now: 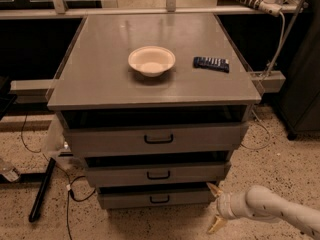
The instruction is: Open bottom drawer
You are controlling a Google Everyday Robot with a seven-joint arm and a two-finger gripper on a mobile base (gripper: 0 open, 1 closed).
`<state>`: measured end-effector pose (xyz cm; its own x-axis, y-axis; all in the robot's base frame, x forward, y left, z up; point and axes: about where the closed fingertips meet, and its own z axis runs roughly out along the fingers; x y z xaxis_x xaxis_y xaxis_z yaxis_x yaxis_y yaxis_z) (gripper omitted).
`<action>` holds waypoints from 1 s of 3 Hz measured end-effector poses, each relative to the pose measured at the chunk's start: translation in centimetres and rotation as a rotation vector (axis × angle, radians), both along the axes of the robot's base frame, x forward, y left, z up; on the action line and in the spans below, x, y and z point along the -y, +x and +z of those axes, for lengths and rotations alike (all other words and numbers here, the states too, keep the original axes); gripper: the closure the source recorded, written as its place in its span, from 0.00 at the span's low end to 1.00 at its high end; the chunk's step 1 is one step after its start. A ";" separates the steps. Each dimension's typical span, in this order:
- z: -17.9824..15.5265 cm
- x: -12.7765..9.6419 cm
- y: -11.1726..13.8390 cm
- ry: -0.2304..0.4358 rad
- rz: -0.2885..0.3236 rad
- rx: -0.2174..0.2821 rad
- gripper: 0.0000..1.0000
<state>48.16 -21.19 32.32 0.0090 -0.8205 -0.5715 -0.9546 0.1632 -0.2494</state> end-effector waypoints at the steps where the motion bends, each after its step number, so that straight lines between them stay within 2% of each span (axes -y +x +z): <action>1: -1.6 -0.4 1.0 0.145 0.058 0.025 0.00; 2: -1.6 -0.4 1.0 0.145 0.058 0.025 0.00; 3: -3.7 -1.8 1.5 0.118 0.061 -0.003 0.00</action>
Offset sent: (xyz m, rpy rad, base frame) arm 0.0060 0.0055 -0.0137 0.1126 -0.0262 0.0320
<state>49.71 -19.43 28.64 0.0555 -0.7453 -0.6644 -0.9643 0.1326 -0.2292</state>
